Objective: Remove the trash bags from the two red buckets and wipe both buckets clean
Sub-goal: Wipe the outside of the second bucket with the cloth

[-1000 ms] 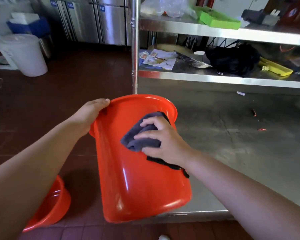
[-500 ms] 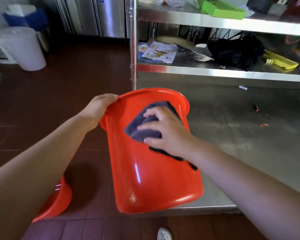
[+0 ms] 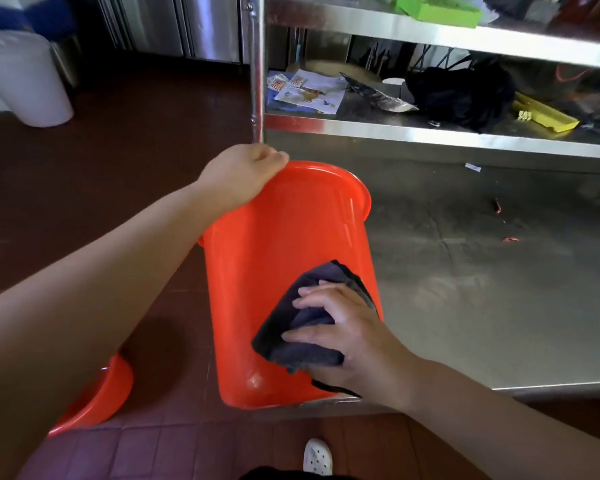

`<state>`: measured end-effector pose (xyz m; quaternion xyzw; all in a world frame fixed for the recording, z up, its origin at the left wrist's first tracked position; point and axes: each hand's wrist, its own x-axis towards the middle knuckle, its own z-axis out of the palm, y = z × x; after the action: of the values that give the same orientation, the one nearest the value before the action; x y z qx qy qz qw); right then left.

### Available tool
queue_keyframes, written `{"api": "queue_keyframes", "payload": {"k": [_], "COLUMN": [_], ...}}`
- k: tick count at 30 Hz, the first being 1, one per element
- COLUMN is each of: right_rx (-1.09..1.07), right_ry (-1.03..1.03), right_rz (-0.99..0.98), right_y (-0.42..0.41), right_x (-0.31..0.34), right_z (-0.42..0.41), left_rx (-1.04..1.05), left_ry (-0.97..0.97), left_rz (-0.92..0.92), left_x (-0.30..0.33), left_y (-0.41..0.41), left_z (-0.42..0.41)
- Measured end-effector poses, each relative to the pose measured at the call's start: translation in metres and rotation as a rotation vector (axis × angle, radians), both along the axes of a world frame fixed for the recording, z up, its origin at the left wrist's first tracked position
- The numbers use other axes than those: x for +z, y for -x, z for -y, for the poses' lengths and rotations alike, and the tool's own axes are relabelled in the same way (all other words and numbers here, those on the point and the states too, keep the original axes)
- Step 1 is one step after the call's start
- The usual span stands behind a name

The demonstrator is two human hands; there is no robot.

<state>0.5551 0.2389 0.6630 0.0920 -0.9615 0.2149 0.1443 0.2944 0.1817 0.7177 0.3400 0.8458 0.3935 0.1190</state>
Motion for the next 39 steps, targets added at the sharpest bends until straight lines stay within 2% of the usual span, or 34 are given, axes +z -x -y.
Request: {"api": "queue_keyframes", "payload": {"k": [1, 4, 9, 15, 19, 23, 27, 32, 36, 39], "right_rx": [0.002, 0.034, 0.126, -0.188, -0.241, -0.225, -0.085, -0.016, 0.017, 0.061], "right_ry": [-0.007, -0.023, -0.024, 0.207, 0.207, 0.183, 0.129, 0.150, 0.155, 0.145], "right_rz": [-0.005, -0.002, -0.052, -0.081, -0.075, -0.067, -0.065, -0.099, -0.126, -0.138], "right_y": [0.001, 0.005, 0.043, 0.126, 0.151, 0.128, 0.066, 0.003, -0.004, 0.009], "right_x": [-0.001, -0.003, 0.005, 0.029, 0.034, 0.027, 0.011, -0.014, -0.021, -0.021], "right_z": [0.002, 0.003, -0.010, -0.056, -0.068, -0.052, -0.027, -0.015, -0.017, -0.023], "left_rx": [-0.012, 0.014, 0.101, 0.118, 0.211, 0.231, 0.234, 0.254, 0.242, 0.239], "left_ry": [0.049, 0.066, -0.076, -0.250, -0.268, -0.260, -0.279, -0.237, -0.264, -0.290], "left_rz": [-0.009, 0.146, 0.300, 0.378, 0.387, 0.371, 0.398, 0.436, 0.399, 0.441], "left_x": [0.001, -0.006, -0.017, -0.020, -0.022, -0.025, -0.026, -0.024, -0.029, -0.030], "left_y": [-0.001, 0.004, 0.017, 0.020, 0.021, 0.019, 0.019, 0.020, 0.020, 0.022], "left_z": [-0.006, -0.011, 0.000, 0.008, 0.009, 0.014, 0.026, 0.036, 0.035, 0.038]}}
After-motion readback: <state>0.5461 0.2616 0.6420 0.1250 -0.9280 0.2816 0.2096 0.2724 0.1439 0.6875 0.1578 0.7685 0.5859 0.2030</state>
